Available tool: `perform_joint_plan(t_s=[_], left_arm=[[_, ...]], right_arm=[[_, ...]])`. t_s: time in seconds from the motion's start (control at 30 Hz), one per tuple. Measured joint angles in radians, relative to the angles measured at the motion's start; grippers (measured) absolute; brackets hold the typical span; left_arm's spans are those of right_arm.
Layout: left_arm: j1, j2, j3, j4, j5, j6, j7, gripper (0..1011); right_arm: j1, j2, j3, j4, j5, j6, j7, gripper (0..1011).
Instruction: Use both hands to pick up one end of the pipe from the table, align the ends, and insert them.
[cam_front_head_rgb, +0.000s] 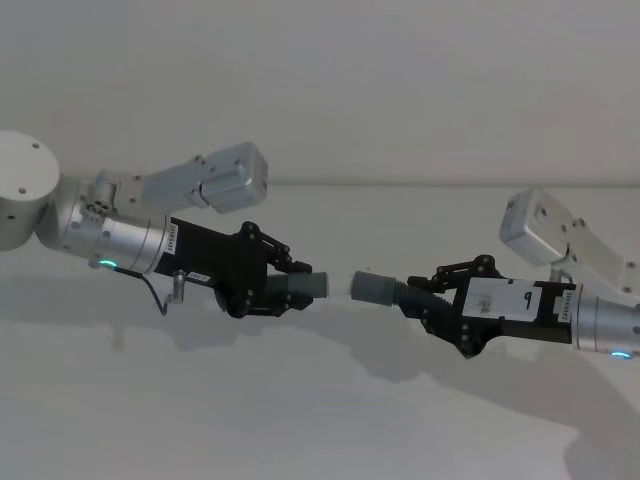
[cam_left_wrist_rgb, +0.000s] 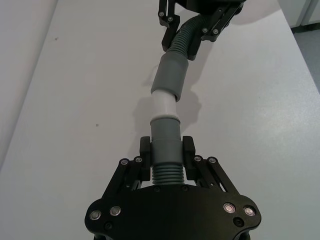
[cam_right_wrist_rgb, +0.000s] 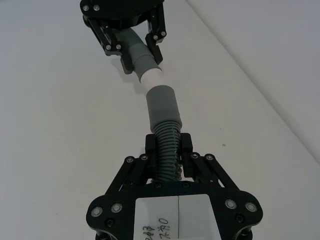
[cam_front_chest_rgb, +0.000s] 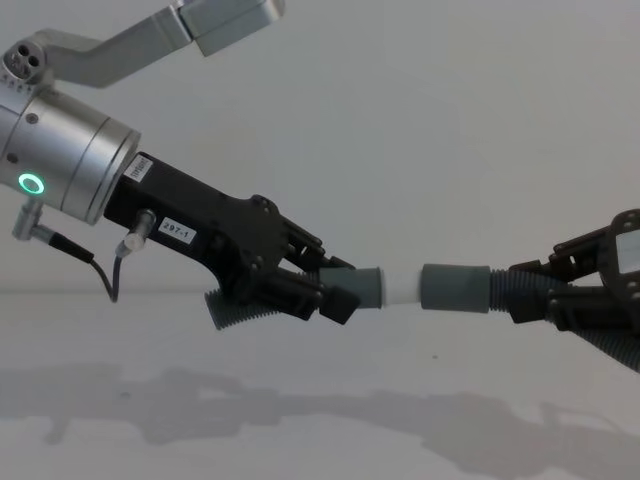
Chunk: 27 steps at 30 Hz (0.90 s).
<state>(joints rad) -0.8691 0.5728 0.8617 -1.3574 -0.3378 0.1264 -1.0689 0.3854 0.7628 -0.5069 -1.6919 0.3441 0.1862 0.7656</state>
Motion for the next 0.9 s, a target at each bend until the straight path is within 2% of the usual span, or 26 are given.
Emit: perform_joint_plan(t_s=[0.9], left_arm=[[-0.007,-0.002,0.016,0.000,-0.017,-0.008,0.006,364]], right_arm=[[0.008,0.010,-0.017,0.003,0.021,-0.011,-0.003,274]])
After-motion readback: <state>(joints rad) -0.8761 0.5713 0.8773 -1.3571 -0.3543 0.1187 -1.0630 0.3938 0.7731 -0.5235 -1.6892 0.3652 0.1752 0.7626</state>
